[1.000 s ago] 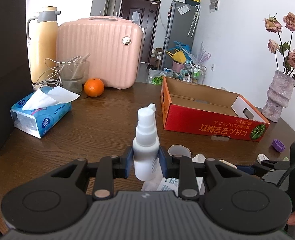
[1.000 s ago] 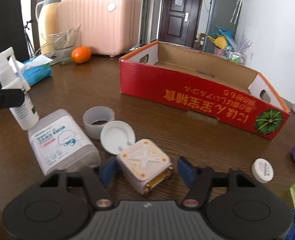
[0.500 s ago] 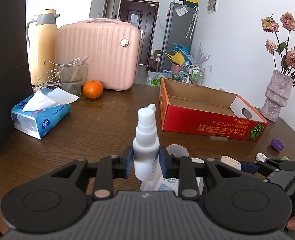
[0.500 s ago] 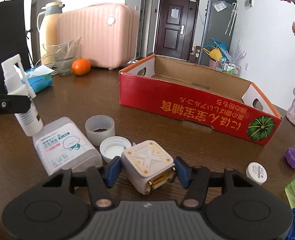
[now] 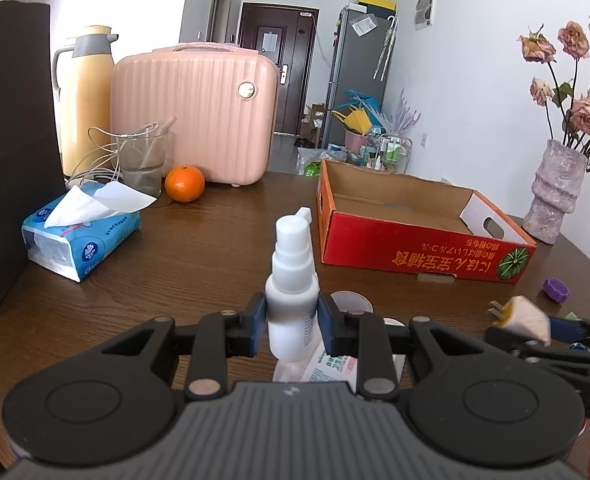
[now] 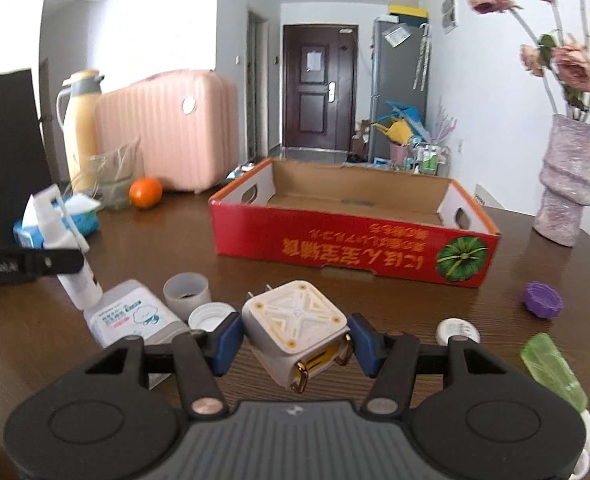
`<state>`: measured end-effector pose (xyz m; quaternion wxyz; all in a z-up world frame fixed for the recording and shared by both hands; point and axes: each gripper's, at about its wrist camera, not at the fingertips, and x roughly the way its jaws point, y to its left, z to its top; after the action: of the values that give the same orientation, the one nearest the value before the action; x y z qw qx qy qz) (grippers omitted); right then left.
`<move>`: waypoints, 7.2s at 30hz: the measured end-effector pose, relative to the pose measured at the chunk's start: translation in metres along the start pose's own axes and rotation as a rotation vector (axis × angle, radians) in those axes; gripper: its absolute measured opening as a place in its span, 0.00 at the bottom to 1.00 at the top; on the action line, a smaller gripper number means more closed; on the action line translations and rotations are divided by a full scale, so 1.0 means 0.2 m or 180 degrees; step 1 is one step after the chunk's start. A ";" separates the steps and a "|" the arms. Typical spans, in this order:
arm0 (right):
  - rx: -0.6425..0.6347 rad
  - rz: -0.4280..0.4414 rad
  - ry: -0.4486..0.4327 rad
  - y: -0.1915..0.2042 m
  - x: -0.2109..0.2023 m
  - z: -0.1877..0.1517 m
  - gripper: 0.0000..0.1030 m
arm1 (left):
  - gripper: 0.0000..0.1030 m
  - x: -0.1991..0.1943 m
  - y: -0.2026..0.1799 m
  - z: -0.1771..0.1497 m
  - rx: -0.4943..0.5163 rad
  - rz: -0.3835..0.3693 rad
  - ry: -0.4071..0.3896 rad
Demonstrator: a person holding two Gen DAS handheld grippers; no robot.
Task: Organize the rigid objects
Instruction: 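Carry the spray bottle and plug cube with both tools over the cardboard box, then open both tools to drop the spray bottle and plug cube into the box, then withdraw both tools from the box back over the table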
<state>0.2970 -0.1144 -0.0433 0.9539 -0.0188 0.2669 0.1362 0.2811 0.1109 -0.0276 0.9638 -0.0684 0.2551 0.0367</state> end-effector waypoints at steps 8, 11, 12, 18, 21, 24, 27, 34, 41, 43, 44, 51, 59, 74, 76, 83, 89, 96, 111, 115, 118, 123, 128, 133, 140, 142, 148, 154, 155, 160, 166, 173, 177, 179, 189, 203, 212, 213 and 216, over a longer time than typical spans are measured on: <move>0.0110 -0.0057 -0.0161 -0.13 -0.14 -0.01 0.55 | 0.28 -0.10 -0.18 0.00 0.0083 -0.0172 -0.0101; 0.0161 -0.0064 -0.0226 -0.18 -0.19 -0.01 0.55 | 0.28 -0.12 -0.26 -0.01 0.0129 -0.0223 -0.0104; 0.0174 -0.0066 -0.0246 -0.19 -0.20 -0.01 0.55 | 0.28 -0.12 -0.30 -0.01 0.0147 -0.0231 -0.0100; 0.0241 -0.0073 -0.0367 -0.29 -0.27 0.02 0.55 | 0.28 -0.15 -0.45 0.03 0.0247 -0.0277 -0.0163; 0.0249 -0.0085 -0.0408 -0.33 -0.28 0.04 0.55 | 0.28 -0.15 -0.51 0.05 0.0269 -0.0291 -0.0195; 0.0247 -0.0086 -0.0430 -0.36 -0.28 0.07 0.55 | 0.28 -0.13 -0.55 0.07 0.0285 -0.0296 -0.0193; 0.0219 -0.0094 -0.0452 -0.37 -0.27 0.10 0.55 | 0.28 -0.11 -0.58 0.10 0.0284 -0.0290 -0.0181; 0.0192 -0.0118 -0.0486 -0.37 -0.20 0.21 0.55 | 0.28 -0.03 -0.62 0.20 0.0230 -0.0309 -0.0228; 0.0226 -0.0151 -0.0487 -0.39 -0.07 0.32 0.55 | 0.28 0.10 -0.62 0.32 0.0131 -0.0292 -0.0240; 0.0230 -0.0166 -0.0481 -0.39 -0.03 0.35 0.55 | 0.28 0.14 -0.62 0.35 0.0090 -0.0276 -0.0258; 0.0232 -0.0174 -0.0475 -0.39 0.00 0.37 0.55 | 0.28 0.16 -0.62 0.37 0.0073 -0.0273 -0.0261; 0.0292 -0.0230 -0.0436 -0.41 0.16 0.47 0.55 | 0.28 0.33 -0.62 0.48 0.0015 -0.0213 -0.0186; 0.0305 -0.0283 -0.0377 -0.45 0.37 0.58 0.55 | 0.28 0.53 -0.62 0.57 0.0025 -0.0157 -0.0124; 0.0294 -0.0378 -0.0079 -0.53 0.70 0.67 0.55 | 0.28 0.89 -0.64 0.70 0.0064 0.0003 0.0094; 0.0290 -0.0389 -0.0046 -0.53 0.73 0.68 0.55 | 0.28 0.93 -0.64 0.70 0.0063 0.0025 0.0139; 0.0377 -0.0410 0.0034 -0.57 0.86 0.63 0.55 | 0.28 1.07 -0.63 0.67 0.0045 0.0113 0.0318; 0.0417 -0.0437 0.0137 -0.58 0.95 0.58 0.55 | 0.28 1.14 -0.63 0.64 0.0034 0.0169 0.0313; 0.0452 -0.0447 0.0144 -0.58 0.98 0.54 0.55 | 0.28 1.23 -0.66 0.59 0.0088 0.0263 0.0361; 0.0440 -0.0545 0.0262 -0.58 1.09 0.47 0.56 | 0.28 1.36 -0.69 0.52 0.0207 0.0322 0.0573; 0.0461 -0.0526 0.0328 -0.59 1.11 0.47 0.55 | 0.30 1.37 -0.70 0.51 0.0253 0.0321 0.0580; 0.0477 -0.0531 0.0315 -0.59 1.11 0.46 0.71 | 0.47 1.35 -0.70 0.51 0.0249 0.0330 0.0539; 0.0527 -0.0499 0.0268 -0.61 1.09 0.47 0.85 | 0.91 1.27 -0.68 0.54 0.0152 0.0389 0.0288; 0.0521 -0.0447 0.0260 -0.61 1.09 0.47 0.90 | 1.00 1.23 -0.67 0.56 0.0063 0.0397 0.0128; 0.0550 -0.0406 0.0217 -0.61 1.07 0.47 0.91 | 1.00 1.20 -0.67 0.57 0.0058 0.0389 0.0081; 0.0578 -0.0345 0.0076 -0.61 0.99 0.51 0.97 | 1.00 1.11 -0.64 0.62 0.0000 0.0345 -0.0027; 0.0568 -0.0323 0.0031 -0.60 0.96 0.53 1.00 | 1.00 1.07 -0.63 0.64 0.0052 0.0410 -0.0070; 0.0414 -0.0322 -0.0121 -0.55 0.81 0.57 1.00 | 1.00 0.90 -0.55 0.66 0.0005 0.0350 -0.0191; 0.0382 -0.0319 -0.0317 -0.53 0.60 0.57 1.00 | 1.00 0.70 -0.55 0.66 0.0045 0.0279 -0.0299; 0.0371 -0.0323 -0.0344 -0.52 0.56 0.56 1.00 | 1.00 0.66 -0.54 0.66 0.0042 0.0265 -0.0323; 0.0345 -0.0341 -0.0433 -0.50 0.37 0.52 1.00 | 1.00 0.48 -0.53 0.63 0.0036 0.0218 -0.0377; 0.0356 -0.0355 -0.0521 -0.48 0.16 0.46 1.00 | 1.00 0.28 -0.50 0.58 0.0033 0.0189 -0.0417; 0.0330 -0.0362 -0.0593 -0.44 -0.05 0.38 1.00 | 1.00 0.07 -0.46 0.49 0.0028 0.0141 -0.0467; 0.0323 -0.0350 -0.0622 -0.40 -0.14 0.33 1.00 | 1.00 -0.01 -0.45 0.45 0.0032 0.0119 -0.0463; 0.0307 -0.0350 -0.0639 -0.38 -0.18 0.31 1.00 | 1.00 -0.05 -0.43 0.42 0.0032 0.0100 -0.0472; 0.0253 -0.0287 -0.0675 -0.31 -0.32 0.15 1.00 | 1.00 -0.17 -0.36 0.26 0.0092 -0.0014 -0.0385; 0.0114 -0.0237 -0.0424 -0.29 -0.38 -0.15 1.00 | 1.00 -0.19 -0.26 0.00 0.0109 -0.0058 -0.0226; 0.0061 -0.0232 -0.0253 -0.31 -0.38 -0.26 1.00 | 1.00 -0.20 -0.24 -0.15 0.0251 -0.0168 -0.0228; 0.0044 -0.0227 -0.0227 -0.30 -0.38 -0.28 1.00 | 1.00 -0.20 -0.23 -0.16 0.0258 -0.0175 -0.0227; -0.0044 -0.0199 -0.0138 -0.29 -0.38 -0.31 1.00 | 1.00 -0.18 -0.22 -0.18 0.0256 -0.0192 -0.0183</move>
<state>0.2200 -0.1960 -0.0596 0.9631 -0.0308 0.2445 0.1086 0.2375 0.0613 -0.0350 0.9734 -0.0362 0.2264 -0.0007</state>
